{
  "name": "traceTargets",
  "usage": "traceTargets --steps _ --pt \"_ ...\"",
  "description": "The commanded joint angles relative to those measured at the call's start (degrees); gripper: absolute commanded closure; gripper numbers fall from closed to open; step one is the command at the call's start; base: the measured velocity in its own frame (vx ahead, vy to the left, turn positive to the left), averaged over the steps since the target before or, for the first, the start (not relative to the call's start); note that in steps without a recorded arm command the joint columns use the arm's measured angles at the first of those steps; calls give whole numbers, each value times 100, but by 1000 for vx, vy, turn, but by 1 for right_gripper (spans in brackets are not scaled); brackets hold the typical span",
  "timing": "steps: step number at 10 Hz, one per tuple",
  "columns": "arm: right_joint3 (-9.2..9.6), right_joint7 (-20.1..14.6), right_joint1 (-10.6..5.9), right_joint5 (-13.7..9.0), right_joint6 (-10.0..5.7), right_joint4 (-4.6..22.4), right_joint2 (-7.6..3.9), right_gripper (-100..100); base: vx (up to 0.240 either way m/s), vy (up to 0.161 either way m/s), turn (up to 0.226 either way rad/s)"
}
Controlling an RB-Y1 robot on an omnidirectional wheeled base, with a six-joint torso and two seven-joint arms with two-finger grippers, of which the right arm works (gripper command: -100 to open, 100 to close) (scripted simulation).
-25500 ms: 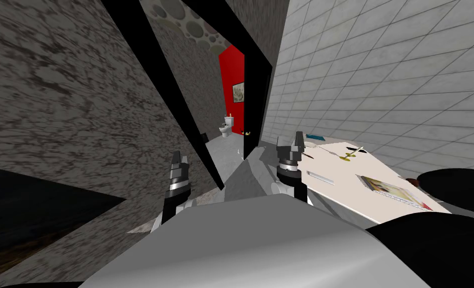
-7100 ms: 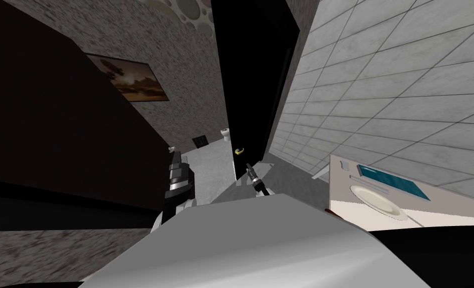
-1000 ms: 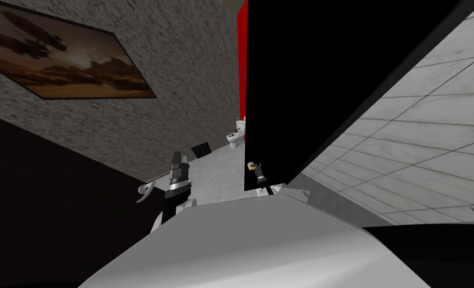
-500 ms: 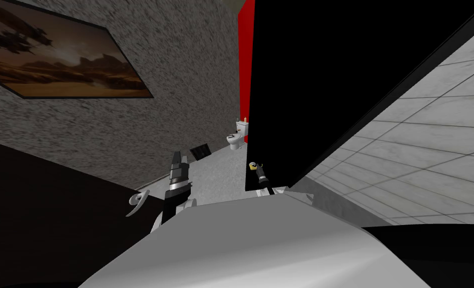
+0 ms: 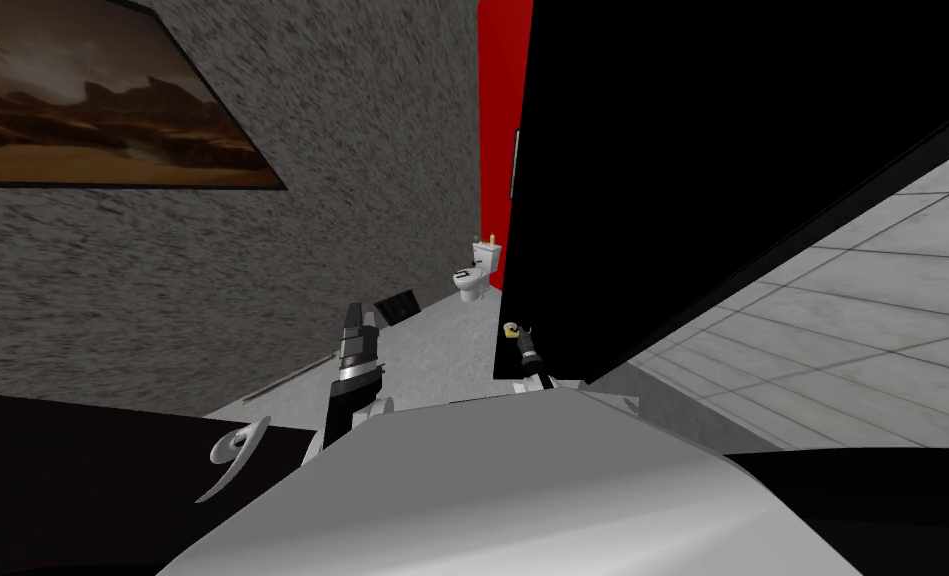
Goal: Push the door open
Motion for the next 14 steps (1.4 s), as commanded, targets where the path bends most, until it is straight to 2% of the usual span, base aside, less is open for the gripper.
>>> traceTargets --steps 1,4,5,7,8,10,11,14 --pt "-168 49 -17 -72 -16 4 -73 100 183 78 -62" --pt "-388 120 -28 -177 -28 35 -91 100 198 89 -77" --pt "-388 120 -28 -177 -28 35 -91 100 127 44 -29" --pt "-572 180 -37 -264 -38 60 -91 100 175 63 -54" --pt "-572 180 -37 -264 -38 60 -91 100 136 64 -38" --pt "-745 236 -45 -347 -48 85 -79 100 166 78 -91" --pt "-745 236 -45 -347 -48 85 -79 100 123 60 -40" --pt "-951 303 -55 -445 -59 114 -46 100 164 77 -72"
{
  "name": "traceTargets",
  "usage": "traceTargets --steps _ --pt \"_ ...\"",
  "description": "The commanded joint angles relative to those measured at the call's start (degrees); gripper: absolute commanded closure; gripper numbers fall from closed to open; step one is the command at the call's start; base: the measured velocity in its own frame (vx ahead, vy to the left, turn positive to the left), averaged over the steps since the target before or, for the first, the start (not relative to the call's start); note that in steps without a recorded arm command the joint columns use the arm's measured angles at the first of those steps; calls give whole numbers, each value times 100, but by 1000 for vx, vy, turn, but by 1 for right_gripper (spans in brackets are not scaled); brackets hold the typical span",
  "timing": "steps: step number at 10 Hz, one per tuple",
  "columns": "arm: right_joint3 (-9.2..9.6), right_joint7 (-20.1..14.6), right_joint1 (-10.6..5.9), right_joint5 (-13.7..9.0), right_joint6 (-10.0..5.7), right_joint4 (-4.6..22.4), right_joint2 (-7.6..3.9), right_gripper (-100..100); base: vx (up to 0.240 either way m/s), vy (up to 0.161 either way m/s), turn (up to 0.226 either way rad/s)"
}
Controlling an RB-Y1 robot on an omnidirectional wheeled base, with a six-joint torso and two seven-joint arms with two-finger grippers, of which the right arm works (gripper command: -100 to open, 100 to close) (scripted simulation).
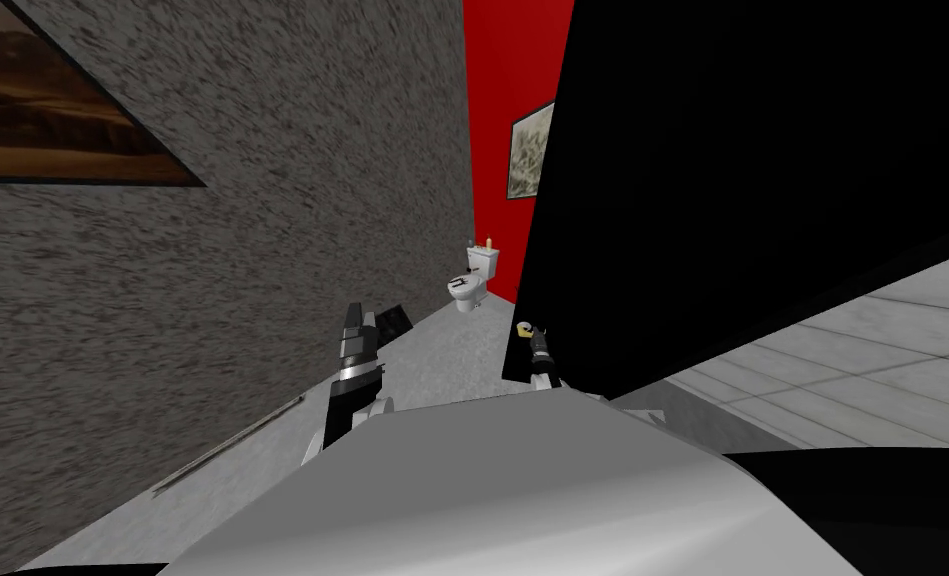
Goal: Push the door open
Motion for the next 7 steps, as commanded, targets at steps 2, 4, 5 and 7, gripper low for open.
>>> traceTargets --steps 2,4,5,7 --pt "-138 26 -22 -66 -29 -17 -6 100 172 59 -48" --pt "-216 51 -26 -103 -33 -6 18 100 168 56 -52" --pt "-212 48 8 -98 -19 -4 -9 100 71 18 -36" --pt "-358 96 15 -186 -29 -12 -51 100 164 17 -46"
